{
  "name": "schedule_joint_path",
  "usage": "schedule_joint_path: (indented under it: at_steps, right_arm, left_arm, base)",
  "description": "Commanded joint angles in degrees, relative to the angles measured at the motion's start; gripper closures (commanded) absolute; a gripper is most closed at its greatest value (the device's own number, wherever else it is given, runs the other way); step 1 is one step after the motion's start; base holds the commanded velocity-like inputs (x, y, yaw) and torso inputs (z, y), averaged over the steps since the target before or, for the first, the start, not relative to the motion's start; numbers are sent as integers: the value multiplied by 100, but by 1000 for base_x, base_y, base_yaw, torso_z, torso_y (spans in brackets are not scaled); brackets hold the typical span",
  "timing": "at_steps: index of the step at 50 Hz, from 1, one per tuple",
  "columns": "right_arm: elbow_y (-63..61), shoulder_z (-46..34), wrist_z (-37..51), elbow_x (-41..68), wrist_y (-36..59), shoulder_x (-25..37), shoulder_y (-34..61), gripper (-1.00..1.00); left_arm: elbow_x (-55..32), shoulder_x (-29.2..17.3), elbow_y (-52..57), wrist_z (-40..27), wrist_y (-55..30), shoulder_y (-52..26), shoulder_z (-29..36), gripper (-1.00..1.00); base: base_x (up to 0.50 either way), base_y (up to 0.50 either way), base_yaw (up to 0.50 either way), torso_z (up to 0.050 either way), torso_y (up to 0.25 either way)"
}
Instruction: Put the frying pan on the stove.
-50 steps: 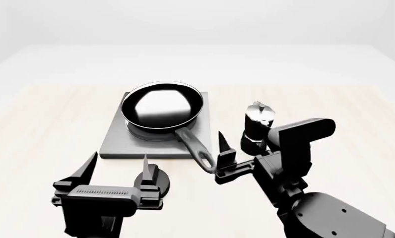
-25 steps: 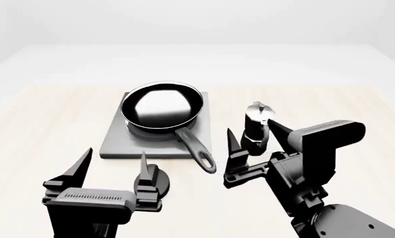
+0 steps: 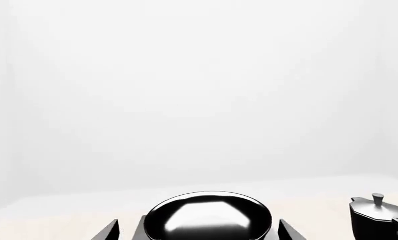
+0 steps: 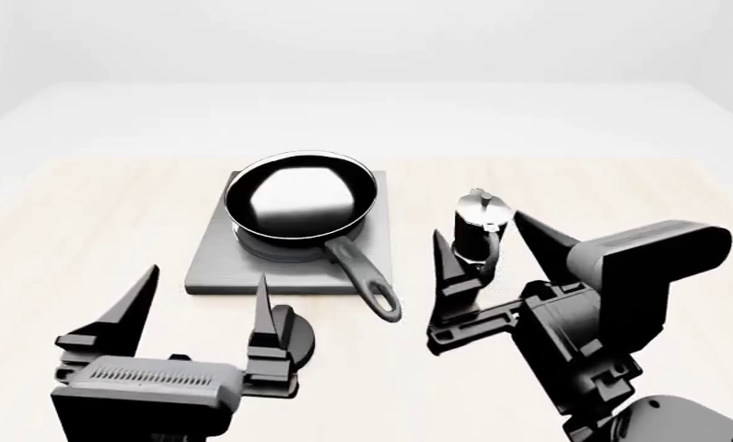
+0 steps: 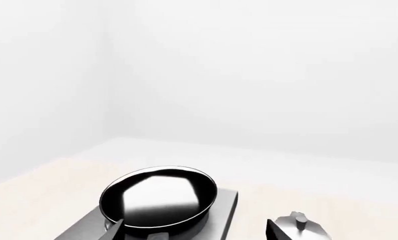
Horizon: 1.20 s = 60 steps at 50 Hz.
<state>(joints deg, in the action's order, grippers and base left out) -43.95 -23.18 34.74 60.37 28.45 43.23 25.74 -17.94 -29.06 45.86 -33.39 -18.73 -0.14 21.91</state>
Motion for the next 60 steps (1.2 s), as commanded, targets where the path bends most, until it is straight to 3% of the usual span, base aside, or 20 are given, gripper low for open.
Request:
schedule_joint_path:
  at_steps: [1,41,47,55,60]
  right_arm:
    - [-335,154,204,274,18,178,22,-100]
    - [-879,398,641,856,28,491,232,-100]
    - [-962,420,733,989,49,533,309,-100]
    - [-1112,494,860,1153,27,641,343,-100]
    - [-1140,559,894,1247,-18,709,362,-100]
  left_arm:
    - [-41,-80,475,-140,-312,-24,0,-100]
    - [-269,-346,1349,-561,-784,-164,26,-100]
    - [-440,-698,1407,-958,-601,-265,255,-100]
    - [-959,-1698,1409,-2246,-60,-1144,1418,-100]
    - [-1116,-1970,1405,-2644,114,-1525,1882,-100]
  base:
    - [0,0,0,0,0]
    - [0,0,0,0,0]
    - [0,0,0,0,0]
    - [0,0,0,0,0]
    - [0,0,0,0,0]
